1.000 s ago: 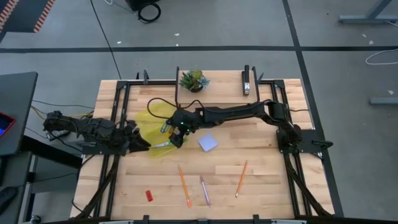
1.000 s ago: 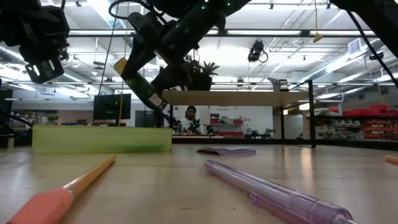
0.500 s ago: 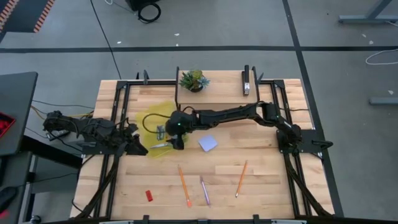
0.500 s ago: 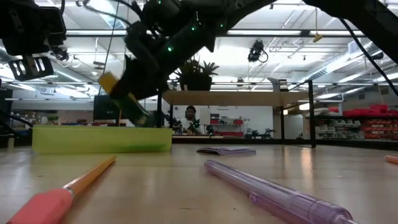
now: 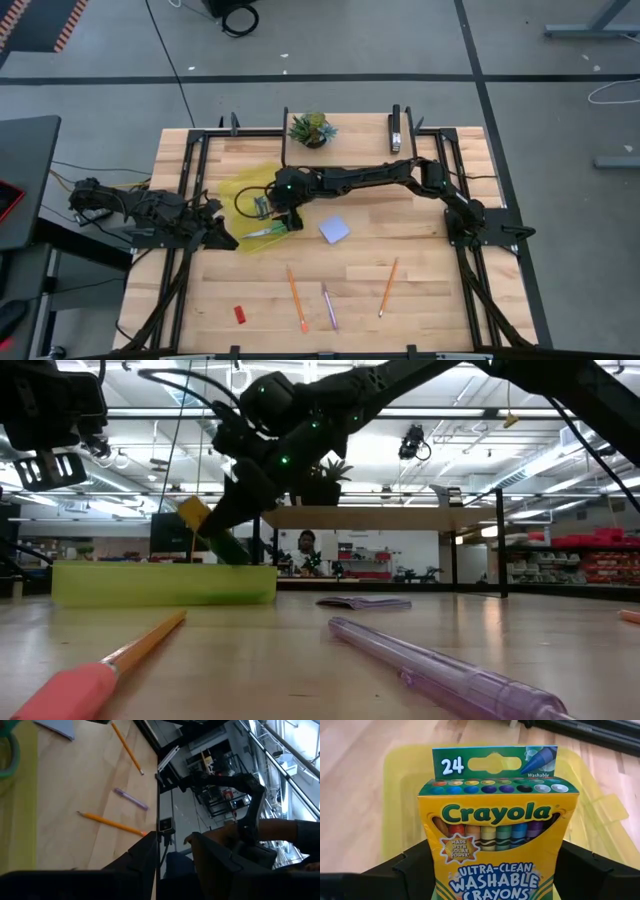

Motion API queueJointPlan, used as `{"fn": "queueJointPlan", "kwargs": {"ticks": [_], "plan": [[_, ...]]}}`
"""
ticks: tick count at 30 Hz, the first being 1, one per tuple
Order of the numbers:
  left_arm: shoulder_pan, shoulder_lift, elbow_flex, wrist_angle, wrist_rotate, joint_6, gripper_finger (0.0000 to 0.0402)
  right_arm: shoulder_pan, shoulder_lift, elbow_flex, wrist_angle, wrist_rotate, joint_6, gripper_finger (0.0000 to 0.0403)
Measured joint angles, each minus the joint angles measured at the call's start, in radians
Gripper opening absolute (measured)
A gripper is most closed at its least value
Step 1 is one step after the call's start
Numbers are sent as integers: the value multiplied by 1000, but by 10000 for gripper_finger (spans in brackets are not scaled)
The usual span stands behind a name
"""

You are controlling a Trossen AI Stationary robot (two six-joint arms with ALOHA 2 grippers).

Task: Pack school essentials
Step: Put the yellow crayon box into the yellow supply box

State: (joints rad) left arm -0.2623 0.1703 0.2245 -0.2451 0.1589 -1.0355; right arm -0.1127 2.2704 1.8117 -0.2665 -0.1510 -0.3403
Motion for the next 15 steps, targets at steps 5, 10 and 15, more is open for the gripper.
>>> {"fn": "queueJointPlan", "kwargs": {"ticks": [5, 10, 15], "plan": [[0, 0, 0, 0, 0, 1, 129, -3, -1, -6, 2, -42, -73, 326], [0, 0, 0, 0, 0, 2, 133, -3, -1, -6, -1, -46, -111, 326], [0, 0, 0, 0, 0, 2, 129, -5, -1, -6, -3, -34, -108, 326]]}}
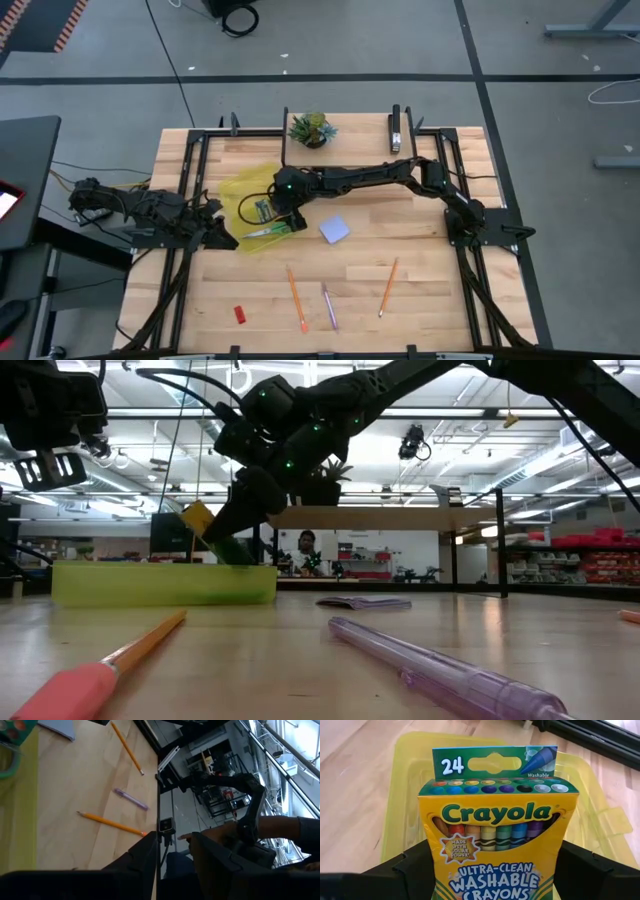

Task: Pack school essentials
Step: Put the yellow crayon box into the yellow supply box, then put the purple sticky notes into the yellow supply box

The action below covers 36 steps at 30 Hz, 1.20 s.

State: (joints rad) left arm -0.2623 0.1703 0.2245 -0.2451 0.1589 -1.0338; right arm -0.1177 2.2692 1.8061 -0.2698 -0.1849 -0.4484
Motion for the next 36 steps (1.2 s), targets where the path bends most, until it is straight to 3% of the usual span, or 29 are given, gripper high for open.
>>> {"fn": "queueJointPlan", "kwargs": {"ticks": [7, 15, 29, 36], "plan": [[0, 0, 0, 0, 0, 0, 124, -7, -1, 0, -37, 1, 6, 333], [0, 0, 0, 0, 0, -2, 128, -13, -1, 0, -36, 1, 29, 395], [0, 0, 0, 0, 0, -2, 128, -4, -1, 0, -35, 1, -6, 395], [0, 0, 0, -7, 0, 33, 122, 22, -37, 14, -58, 63, 98, 394]]}}
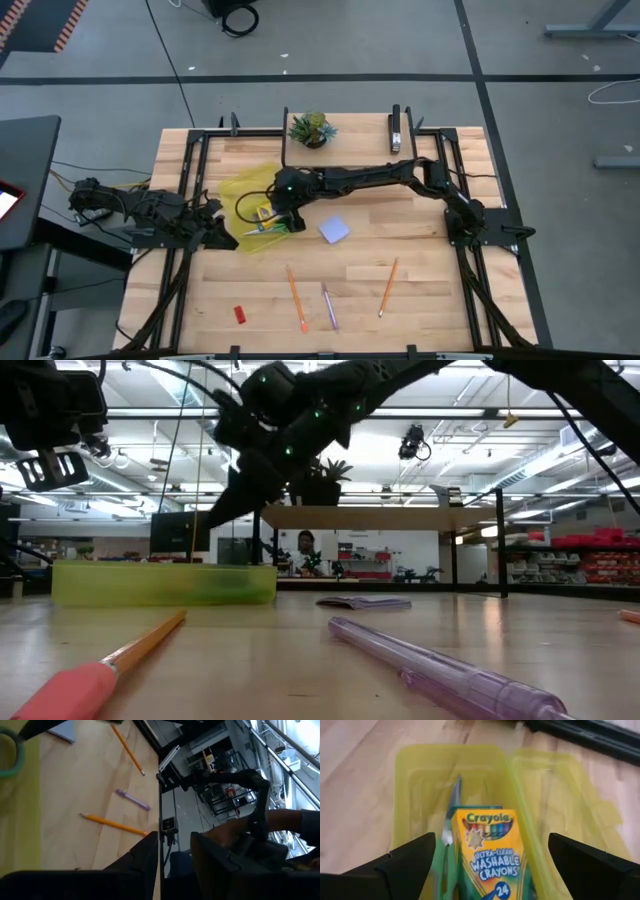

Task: Pack school essentials
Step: Put the purple sticky notes into the yellow supply box

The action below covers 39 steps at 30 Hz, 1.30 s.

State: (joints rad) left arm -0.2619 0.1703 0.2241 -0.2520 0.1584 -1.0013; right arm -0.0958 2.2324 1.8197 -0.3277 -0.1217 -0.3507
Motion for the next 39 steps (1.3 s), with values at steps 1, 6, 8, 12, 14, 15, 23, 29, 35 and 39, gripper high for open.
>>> {"fn": "queueJointPlan", "kwargs": {"ticks": [1, 6, 8, 12, 14, 15, 23, 29, 35, 39], "plan": [[0, 0, 0, -6, 0, 1, 122, 2, -6, 1, -6, 4, 18, 394], [0, 11, -1, -41, -6, 4, 127, 13, -58, 4, -88, 24, 135, 394], [0, 29, -1, -35, -27, 32, 130, 27, -79, 4, -127, 27, 180, 394], [0, 62, -1, -35, -87, 99, 139, 65, -98, 4, -245, 29, 226, 394], [0, 81, -1, -37, -106, 130, 146, 88, -101, 3, -285, 16, 236, 394], [0, 87, -1, -35, -111, 144, 150, 100, -101, 3, -302, 11, 245, 394], [0, 118, -1, -37, -113, 151, 167, 201, -101, 2, -425, -29, 298, 394], [0, 118, -1, -36, -113, 158, 166, 254, -101, 2, -578, -30, 337, 394], [0, 118, -1, -36, -113, 182, 165, 263, -101, 2, -683, -2, 402, 394], [0, 118, -1, -35, -113, 183, 167, 256, -101, 2, -705, 146, 530, 394]]}}
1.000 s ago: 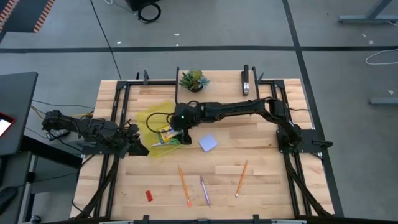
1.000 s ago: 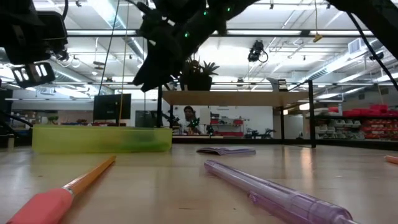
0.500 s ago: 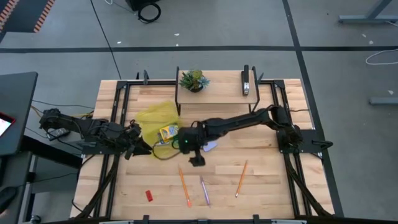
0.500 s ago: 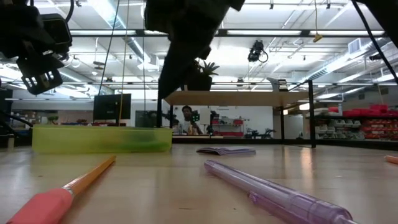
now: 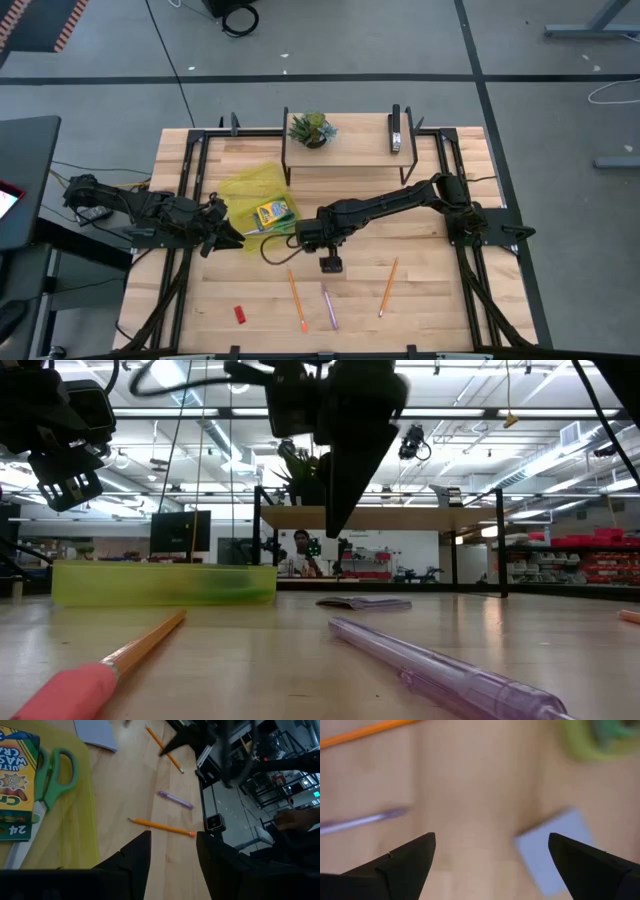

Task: Pack school essentials
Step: Put the purple sticky notes into the yellow supply box

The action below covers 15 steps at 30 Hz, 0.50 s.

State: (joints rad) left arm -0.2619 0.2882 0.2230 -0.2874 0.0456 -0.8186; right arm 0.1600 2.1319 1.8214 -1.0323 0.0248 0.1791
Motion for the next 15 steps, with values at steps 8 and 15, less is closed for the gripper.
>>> {"fn": "queueJointPlan", "kwargs": {"ticks": [8, 15], "plan": [[0, 0, 0, 4, -4, 0, 167, 24, 0, 0, -26, 297, 348, 394], [0, 0, 1, 7, -17, 1, 167, 18, 2, -57, -77, 232, 588, 394]]}}
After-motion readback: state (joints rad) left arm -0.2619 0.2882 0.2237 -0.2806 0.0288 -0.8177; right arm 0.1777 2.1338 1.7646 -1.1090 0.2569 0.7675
